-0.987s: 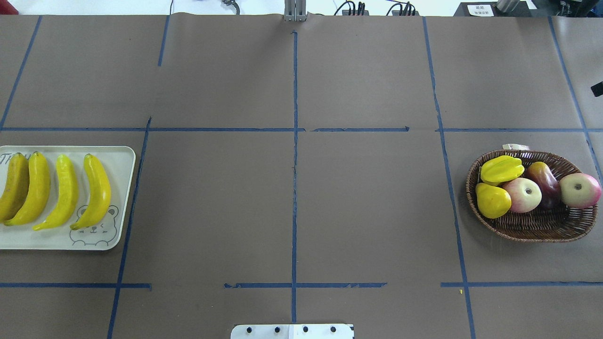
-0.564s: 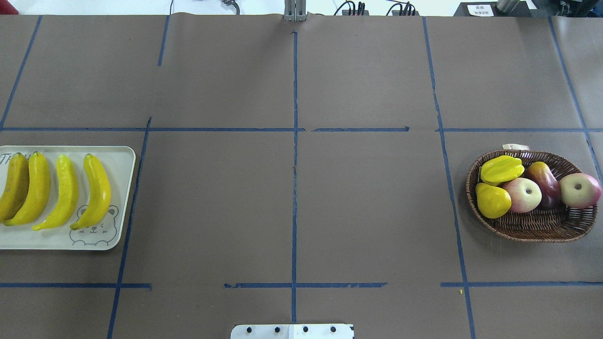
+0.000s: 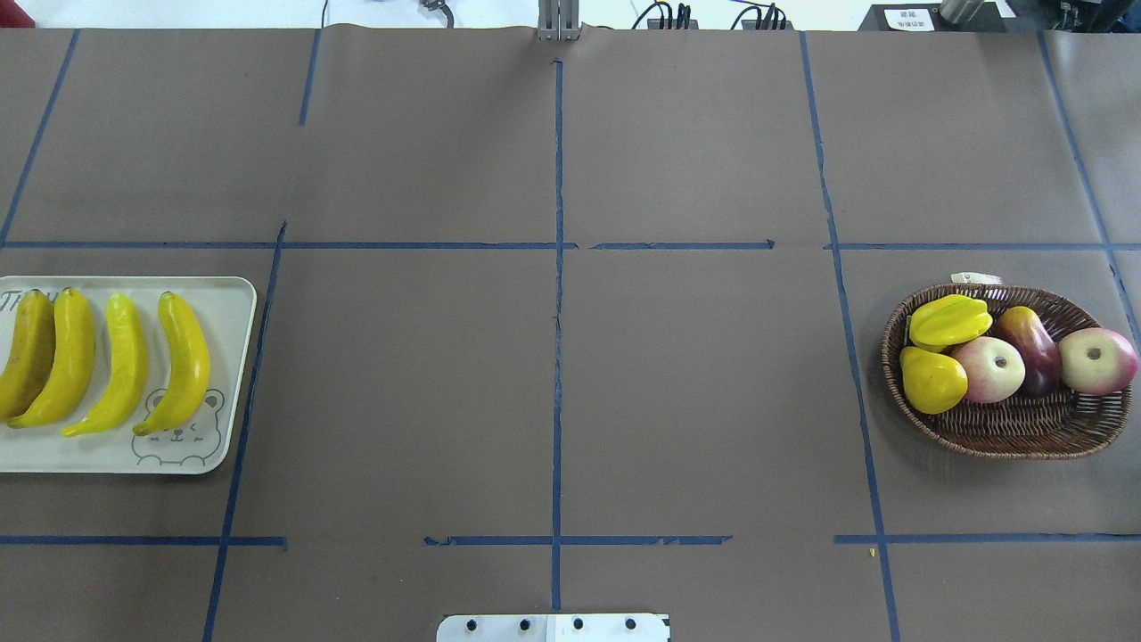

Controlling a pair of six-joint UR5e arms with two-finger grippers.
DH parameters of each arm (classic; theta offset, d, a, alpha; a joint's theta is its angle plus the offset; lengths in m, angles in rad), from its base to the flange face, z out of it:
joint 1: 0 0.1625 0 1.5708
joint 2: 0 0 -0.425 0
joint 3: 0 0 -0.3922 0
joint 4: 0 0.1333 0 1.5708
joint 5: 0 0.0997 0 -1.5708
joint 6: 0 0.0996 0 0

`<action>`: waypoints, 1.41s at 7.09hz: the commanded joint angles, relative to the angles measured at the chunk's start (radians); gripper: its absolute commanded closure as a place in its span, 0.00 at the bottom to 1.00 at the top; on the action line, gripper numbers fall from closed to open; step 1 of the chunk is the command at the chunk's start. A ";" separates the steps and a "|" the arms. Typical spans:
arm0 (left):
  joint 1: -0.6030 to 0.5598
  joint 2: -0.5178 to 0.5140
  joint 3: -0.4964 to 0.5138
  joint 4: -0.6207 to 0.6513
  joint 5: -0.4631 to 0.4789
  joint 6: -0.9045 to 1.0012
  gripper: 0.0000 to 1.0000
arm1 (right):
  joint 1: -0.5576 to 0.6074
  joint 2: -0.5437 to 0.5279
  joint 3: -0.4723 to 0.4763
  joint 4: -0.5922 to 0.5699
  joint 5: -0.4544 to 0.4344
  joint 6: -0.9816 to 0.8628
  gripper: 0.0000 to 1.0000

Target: Transfer all bananas from basket to plate

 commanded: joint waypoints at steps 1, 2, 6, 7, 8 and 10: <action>0.003 -0.001 0.000 -0.002 -0.007 -0.025 0.00 | 0.039 -0.028 -0.030 -0.001 -0.004 0.000 0.00; 0.003 -0.003 0.000 -0.003 -0.007 -0.025 0.00 | 0.044 -0.046 -0.028 -0.001 -0.002 -0.006 0.00; 0.003 -0.004 -0.001 -0.003 -0.007 -0.025 0.00 | 0.043 -0.062 -0.071 0.039 -0.008 0.000 0.00; 0.003 -0.004 -0.001 -0.005 -0.007 -0.025 0.00 | 0.044 -0.060 -0.070 0.041 -0.008 0.001 0.00; 0.003 -0.004 -0.001 -0.003 -0.007 -0.025 0.00 | 0.047 -0.051 -0.070 0.039 -0.008 0.004 0.00; 0.008 -0.004 0.000 -0.003 -0.004 -0.025 0.00 | 0.056 -0.050 -0.065 0.039 -0.004 0.004 0.00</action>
